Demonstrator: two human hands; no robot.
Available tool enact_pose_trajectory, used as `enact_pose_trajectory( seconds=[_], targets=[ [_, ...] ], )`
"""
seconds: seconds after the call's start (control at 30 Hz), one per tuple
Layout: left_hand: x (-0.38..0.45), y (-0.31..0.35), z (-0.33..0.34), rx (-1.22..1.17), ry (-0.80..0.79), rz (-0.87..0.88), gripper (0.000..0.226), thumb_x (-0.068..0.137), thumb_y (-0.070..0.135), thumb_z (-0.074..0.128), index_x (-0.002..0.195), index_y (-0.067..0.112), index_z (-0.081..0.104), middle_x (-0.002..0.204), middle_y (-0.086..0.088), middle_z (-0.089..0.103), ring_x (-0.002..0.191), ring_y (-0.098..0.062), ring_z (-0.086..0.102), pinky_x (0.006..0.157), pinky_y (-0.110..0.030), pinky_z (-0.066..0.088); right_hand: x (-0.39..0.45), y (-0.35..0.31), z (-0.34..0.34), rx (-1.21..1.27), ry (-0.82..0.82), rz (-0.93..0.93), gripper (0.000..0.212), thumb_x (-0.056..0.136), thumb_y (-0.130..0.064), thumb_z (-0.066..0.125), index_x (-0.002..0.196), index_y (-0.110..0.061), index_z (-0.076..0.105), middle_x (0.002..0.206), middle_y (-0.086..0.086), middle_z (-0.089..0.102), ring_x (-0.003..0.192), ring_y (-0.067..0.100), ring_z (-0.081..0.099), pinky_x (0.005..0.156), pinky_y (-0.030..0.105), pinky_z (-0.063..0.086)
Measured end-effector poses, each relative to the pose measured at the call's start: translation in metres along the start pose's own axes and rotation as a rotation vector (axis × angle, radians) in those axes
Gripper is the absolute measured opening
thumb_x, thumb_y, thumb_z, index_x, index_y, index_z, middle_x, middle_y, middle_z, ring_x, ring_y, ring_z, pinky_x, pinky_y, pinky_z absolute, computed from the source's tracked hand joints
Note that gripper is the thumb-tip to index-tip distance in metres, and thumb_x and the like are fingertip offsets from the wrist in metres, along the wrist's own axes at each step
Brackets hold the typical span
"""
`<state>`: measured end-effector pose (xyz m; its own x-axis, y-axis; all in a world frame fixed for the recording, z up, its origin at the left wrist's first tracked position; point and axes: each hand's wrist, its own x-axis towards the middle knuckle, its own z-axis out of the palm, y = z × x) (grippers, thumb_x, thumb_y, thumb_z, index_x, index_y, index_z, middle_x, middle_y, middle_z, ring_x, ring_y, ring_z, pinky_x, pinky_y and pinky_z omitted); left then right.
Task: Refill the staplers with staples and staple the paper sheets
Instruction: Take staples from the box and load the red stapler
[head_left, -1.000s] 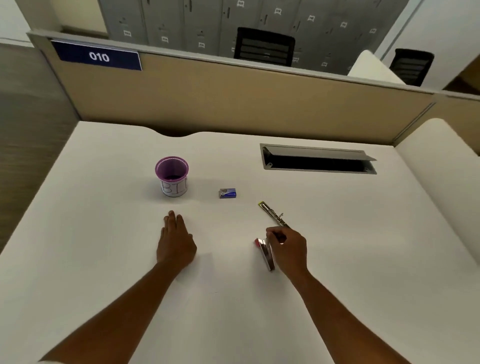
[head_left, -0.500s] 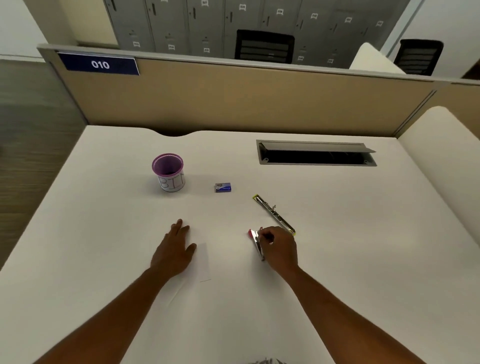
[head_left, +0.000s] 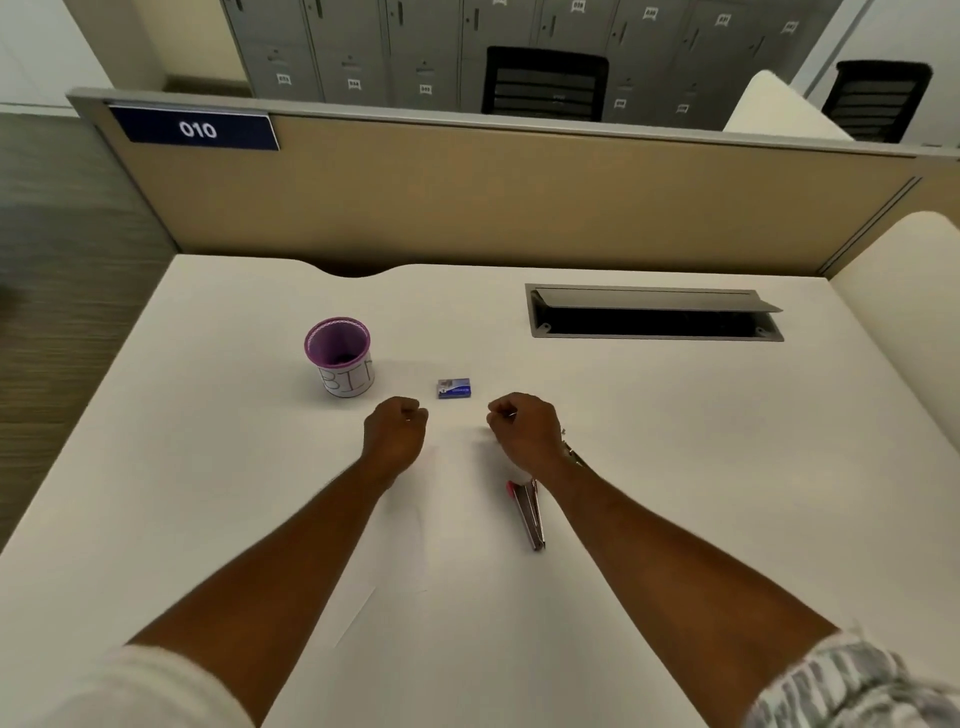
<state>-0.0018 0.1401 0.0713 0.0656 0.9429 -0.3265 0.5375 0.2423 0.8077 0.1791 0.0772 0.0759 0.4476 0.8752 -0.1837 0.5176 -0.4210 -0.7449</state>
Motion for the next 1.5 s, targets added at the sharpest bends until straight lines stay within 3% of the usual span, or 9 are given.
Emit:
enact_pose_trajectory(
  seconds=[0.07,0.23,0.37,0.53,0.67,0.77,0.93,1.17,1.5],
  targets=[
    [0.016,0.009,0.005,-0.103,-0.016,-0.075,0.012,0.095,0.014,0.061,0.101,0.012,0.071,0.116,-0.011,0.072,0.109,-0.03,0.067,0.1,-0.043,0.054,0.016,-0.004,0.003,-0.001,-0.034,0.023,0.019,0.089,-0.016,0.067,0.106,-0.014,0.076,0.111,0.001,0.075,0.104,0.02,0.068,0.094,0.031,0.052],
    [0.049,0.017,0.017,-0.079,-0.033,-0.092,0.023,0.095,0.016,0.062,0.114,0.007,0.071,0.115,-0.012,0.072,0.104,-0.03,0.069,0.096,-0.047,0.056,0.05,-0.01,0.017,0.026,-0.135,0.129,0.035,0.09,-0.022,0.071,0.123,-0.011,0.068,0.112,0.003,0.073,0.108,0.019,0.065,0.096,0.03,0.049],
    [0.061,0.017,0.029,-0.1,-0.047,-0.125,0.025,0.095,0.017,0.061,0.117,0.007,0.07,0.115,-0.014,0.072,0.105,-0.033,0.068,0.095,-0.045,0.056,0.062,-0.015,0.03,0.06,-0.116,0.163,0.028,0.089,-0.019,0.069,0.115,-0.007,0.071,0.109,0.009,0.075,0.104,0.026,0.068,0.093,0.037,0.053],
    [0.058,0.016,0.039,-0.169,-0.028,-0.151,0.024,0.093,0.011,0.057,0.112,0.009,0.074,0.108,-0.015,0.074,0.091,-0.027,0.067,0.07,-0.032,0.051,0.062,-0.015,0.041,0.121,-0.084,0.195,0.03,0.09,-0.018,0.068,0.12,-0.013,0.071,0.114,0.005,0.075,0.104,0.023,0.069,0.092,0.034,0.055],
    [0.039,0.014,0.036,-0.374,-0.03,-0.194,0.019,0.088,0.0,0.062,0.102,0.006,0.074,0.105,-0.016,0.074,0.095,-0.03,0.071,0.09,-0.044,0.06,0.045,-0.008,0.036,0.286,0.013,0.242,0.017,0.089,-0.017,0.069,0.105,-0.011,0.069,0.106,0.007,0.075,0.099,0.028,0.072,0.093,0.048,0.057],
    [0.014,0.011,0.028,-0.6,-0.126,-0.213,0.015,0.089,-0.007,0.064,0.099,0.001,0.071,0.103,-0.019,0.074,0.102,-0.035,0.073,0.089,-0.039,0.061,0.021,-0.003,0.023,0.454,0.03,0.271,0.007,0.087,-0.01,0.072,0.094,-0.01,0.071,0.095,0.013,0.077,0.092,0.029,0.075,0.091,0.05,0.059],
    [-0.037,-0.005,0.007,-0.826,-0.316,-0.225,0.015,0.095,-0.005,0.061,0.108,0.001,0.065,0.103,-0.023,0.073,0.092,-0.033,0.076,0.076,-0.033,0.063,-0.04,0.001,-0.002,0.819,-0.12,0.307,0.021,0.09,-0.001,0.073,0.109,-0.005,0.067,0.103,0.023,0.075,0.081,0.024,0.078,0.076,0.028,0.063],
    [-0.105,-0.03,-0.004,-0.762,-0.571,-0.146,0.028,0.099,0.007,0.059,0.123,0.017,0.069,0.117,-0.016,0.074,0.107,-0.037,0.072,0.085,-0.037,0.061,-0.115,0.015,-0.019,0.793,-0.165,0.202,0.03,0.091,0.003,0.07,0.116,-0.012,0.075,0.088,0.007,0.071,0.091,0.026,0.076,0.088,0.037,0.062],
    [-0.154,-0.033,-0.005,-0.776,-0.538,-0.153,0.041,0.076,0.016,0.075,0.116,0.007,0.071,0.11,-0.019,0.076,0.101,-0.039,0.074,0.078,-0.031,0.063,-0.163,0.025,-0.034,0.767,-0.187,0.168,0.026,0.087,-0.004,0.077,0.113,-0.012,0.076,0.089,0.009,0.076,0.094,0.027,0.077,0.08,0.031,0.063]
  ],
)
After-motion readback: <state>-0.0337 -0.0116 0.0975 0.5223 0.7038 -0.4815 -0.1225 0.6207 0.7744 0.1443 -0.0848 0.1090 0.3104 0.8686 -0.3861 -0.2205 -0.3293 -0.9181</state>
